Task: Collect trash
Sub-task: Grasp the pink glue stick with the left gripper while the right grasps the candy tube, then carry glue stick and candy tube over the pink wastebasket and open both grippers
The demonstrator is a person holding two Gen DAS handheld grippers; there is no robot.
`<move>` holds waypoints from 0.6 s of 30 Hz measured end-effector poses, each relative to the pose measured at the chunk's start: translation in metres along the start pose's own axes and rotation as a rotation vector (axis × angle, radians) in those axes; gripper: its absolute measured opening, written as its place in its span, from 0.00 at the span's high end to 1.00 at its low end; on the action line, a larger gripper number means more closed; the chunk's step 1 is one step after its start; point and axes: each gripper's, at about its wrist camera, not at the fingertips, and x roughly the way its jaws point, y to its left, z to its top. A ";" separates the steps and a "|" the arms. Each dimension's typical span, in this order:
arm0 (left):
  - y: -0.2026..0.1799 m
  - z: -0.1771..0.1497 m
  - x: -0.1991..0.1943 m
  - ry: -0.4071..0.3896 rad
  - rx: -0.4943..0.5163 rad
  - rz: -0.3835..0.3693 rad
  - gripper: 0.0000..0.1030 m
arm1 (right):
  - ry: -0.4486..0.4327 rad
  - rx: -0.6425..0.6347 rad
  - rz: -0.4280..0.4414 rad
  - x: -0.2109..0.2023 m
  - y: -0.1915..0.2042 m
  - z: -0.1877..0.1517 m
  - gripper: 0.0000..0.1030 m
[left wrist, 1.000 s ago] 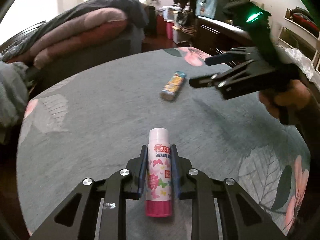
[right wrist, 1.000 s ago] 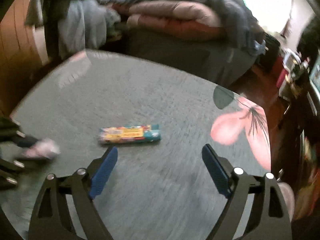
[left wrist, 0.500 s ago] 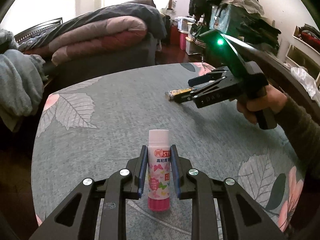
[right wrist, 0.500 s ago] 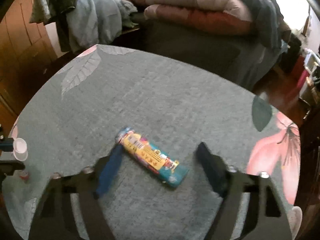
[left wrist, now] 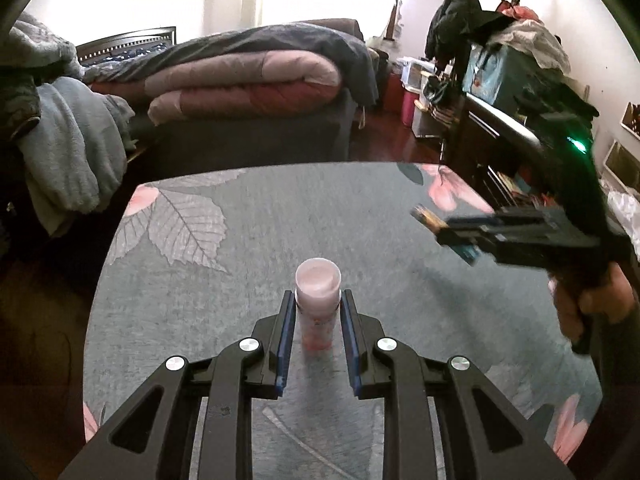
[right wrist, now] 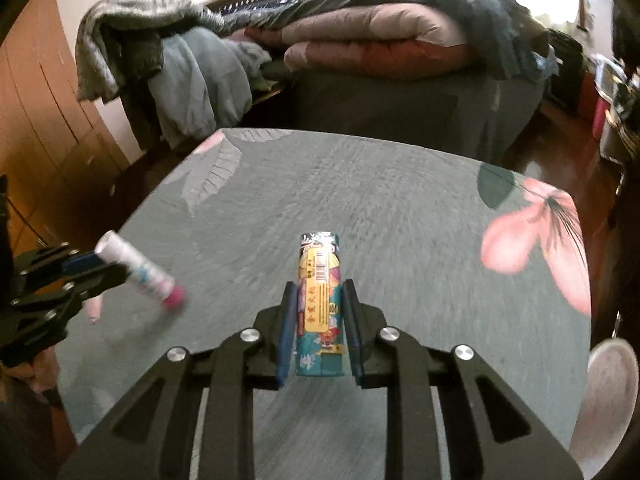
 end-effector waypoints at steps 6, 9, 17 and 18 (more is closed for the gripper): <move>-0.016 0.007 -0.002 -0.004 -0.017 -0.017 0.78 | -0.034 0.086 0.015 -0.041 0.002 -0.034 0.77; -0.030 0.011 -0.004 -0.005 -0.006 -0.024 0.78 | -0.051 0.113 0.021 -0.059 0.002 -0.050 0.77; -0.073 0.021 -0.011 -0.030 0.044 -0.070 0.78 | -0.084 0.179 0.005 -0.102 -0.009 -0.086 0.77; -0.077 0.022 -0.012 -0.032 0.048 -0.074 0.78 | -0.091 0.185 0.001 -0.109 -0.011 -0.090 0.77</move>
